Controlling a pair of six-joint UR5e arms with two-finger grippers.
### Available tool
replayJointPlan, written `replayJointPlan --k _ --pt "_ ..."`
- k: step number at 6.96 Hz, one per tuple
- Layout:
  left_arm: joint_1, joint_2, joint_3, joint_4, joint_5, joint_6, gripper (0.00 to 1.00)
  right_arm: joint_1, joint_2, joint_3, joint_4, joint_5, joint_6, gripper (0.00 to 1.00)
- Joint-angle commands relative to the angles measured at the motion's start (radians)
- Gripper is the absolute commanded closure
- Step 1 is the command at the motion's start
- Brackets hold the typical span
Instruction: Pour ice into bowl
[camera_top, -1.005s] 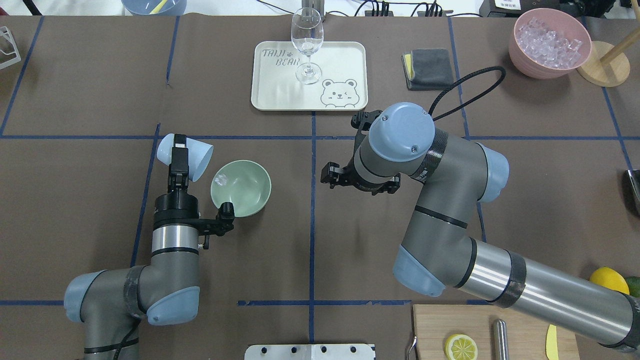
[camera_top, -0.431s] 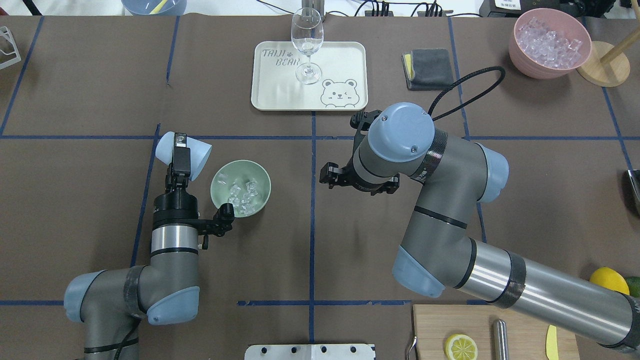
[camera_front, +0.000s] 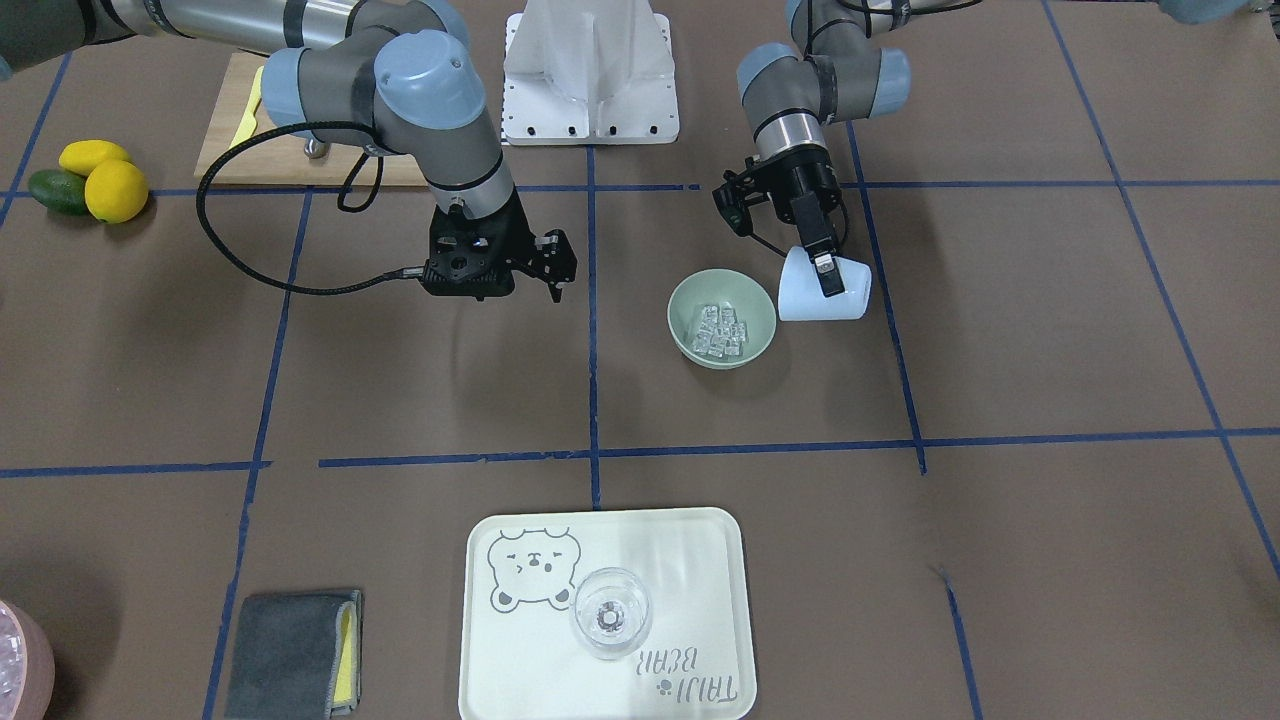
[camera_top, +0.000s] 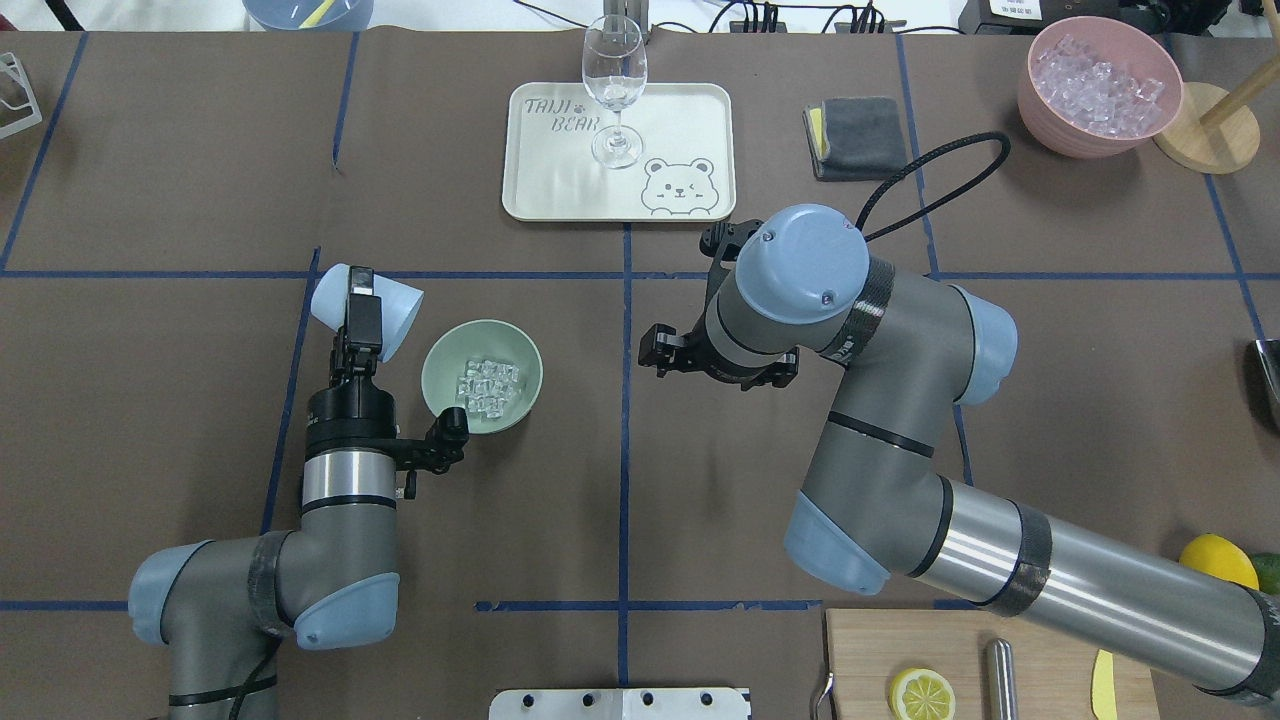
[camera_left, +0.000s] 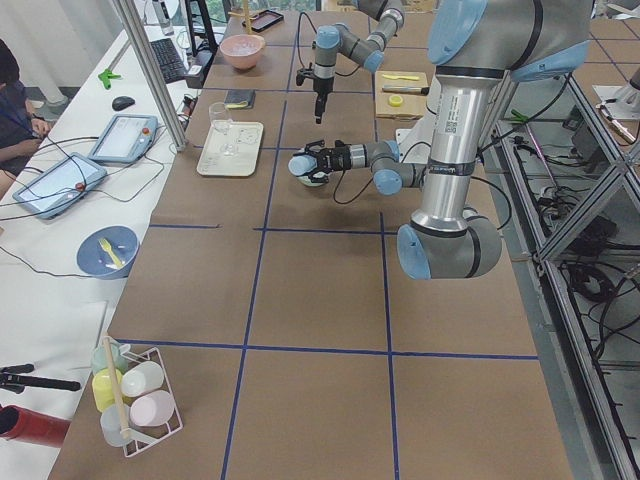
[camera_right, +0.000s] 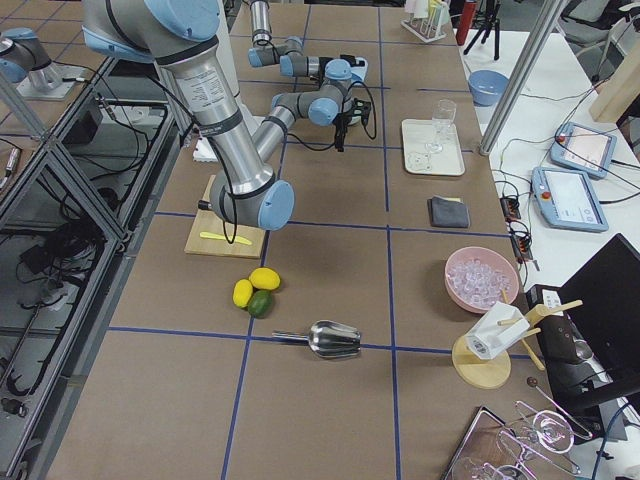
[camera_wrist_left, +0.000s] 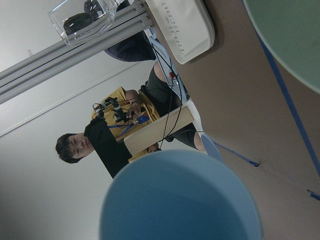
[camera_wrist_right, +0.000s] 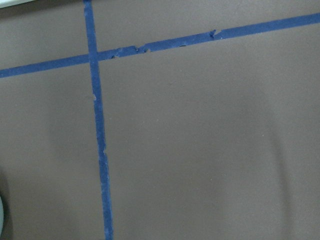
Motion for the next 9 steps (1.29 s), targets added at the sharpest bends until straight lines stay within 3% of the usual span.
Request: replayJointPlan --k 1,3,5,6,8,9 --pt "0.001 0.000 -0.027 -0.010 -0.008 0.002 1.00 0.000 0.000 0.000 0.000 0.000 0.000 0.00" --pt "-0.001 0.009 -0.102 -0.015 -0.052 0.001 1.00 0.000 -0.001 0.000 0.000 0.000 -0.003 0.00" --pt "-0.004 0.038 -0.194 -0.018 -0.249 -0.012 1.00 0.000 0.000 0.000 0.000 0.000 0.000 0.00" --pt "-0.006 0.063 -0.251 -0.020 -0.294 -0.083 1.00 -0.001 0.000 0.000 0.000 -0.002 0.002 0.00" --pt "-0.010 0.127 -0.279 -0.023 -0.438 -0.516 1.00 0.000 0.003 0.002 0.000 -0.002 0.006 0.00" --pt "-0.010 0.171 -0.288 -0.023 -0.454 -0.694 1.00 0.000 0.007 0.002 0.000 -0.002 0.008 0.00"
